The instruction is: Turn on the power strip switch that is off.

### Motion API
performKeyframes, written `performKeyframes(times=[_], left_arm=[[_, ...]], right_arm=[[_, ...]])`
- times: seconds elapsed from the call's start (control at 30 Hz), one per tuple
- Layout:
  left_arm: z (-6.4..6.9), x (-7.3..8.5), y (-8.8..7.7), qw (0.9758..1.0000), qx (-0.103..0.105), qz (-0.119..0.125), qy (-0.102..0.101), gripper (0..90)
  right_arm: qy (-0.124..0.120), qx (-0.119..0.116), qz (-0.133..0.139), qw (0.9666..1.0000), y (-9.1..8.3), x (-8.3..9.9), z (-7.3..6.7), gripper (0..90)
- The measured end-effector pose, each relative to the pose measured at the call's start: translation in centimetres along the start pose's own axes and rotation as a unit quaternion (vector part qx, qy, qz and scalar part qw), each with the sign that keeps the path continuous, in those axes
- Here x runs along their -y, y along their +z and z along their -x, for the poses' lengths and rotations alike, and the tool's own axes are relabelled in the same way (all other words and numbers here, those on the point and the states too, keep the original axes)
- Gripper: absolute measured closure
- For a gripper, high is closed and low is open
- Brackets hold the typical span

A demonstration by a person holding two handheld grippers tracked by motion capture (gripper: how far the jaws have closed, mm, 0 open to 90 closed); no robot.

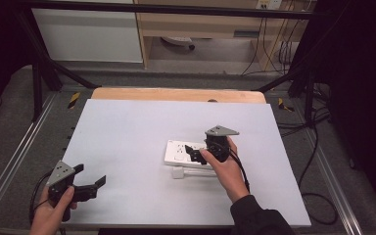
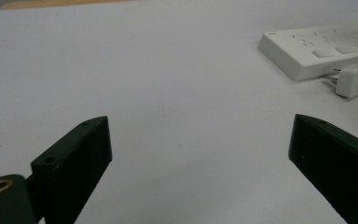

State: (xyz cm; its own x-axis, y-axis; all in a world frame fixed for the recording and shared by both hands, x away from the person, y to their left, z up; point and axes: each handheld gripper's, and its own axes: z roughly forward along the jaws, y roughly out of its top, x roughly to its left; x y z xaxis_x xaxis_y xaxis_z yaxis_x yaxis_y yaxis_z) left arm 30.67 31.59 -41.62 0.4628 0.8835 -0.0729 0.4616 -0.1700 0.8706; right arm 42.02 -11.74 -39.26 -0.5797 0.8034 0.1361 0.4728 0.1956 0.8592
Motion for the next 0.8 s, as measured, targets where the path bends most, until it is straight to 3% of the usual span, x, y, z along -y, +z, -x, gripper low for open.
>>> performKeyframes(times=[0.3,0.8], left_arm=[[0.1,-0.1,0.0,1.0000,-0.001,0.001,0.002,6.0],[0.1,-0.1,0.0,1.0000,0.001,0.002,-0.001,6.0]], right_arm=[[0.000,0.004,0.011,0.9999,-1.0,-0.6,0.7,6.7],[0.011,0.013,0.050,0.9986,-5.1,-1.3,3.0,5.2]])
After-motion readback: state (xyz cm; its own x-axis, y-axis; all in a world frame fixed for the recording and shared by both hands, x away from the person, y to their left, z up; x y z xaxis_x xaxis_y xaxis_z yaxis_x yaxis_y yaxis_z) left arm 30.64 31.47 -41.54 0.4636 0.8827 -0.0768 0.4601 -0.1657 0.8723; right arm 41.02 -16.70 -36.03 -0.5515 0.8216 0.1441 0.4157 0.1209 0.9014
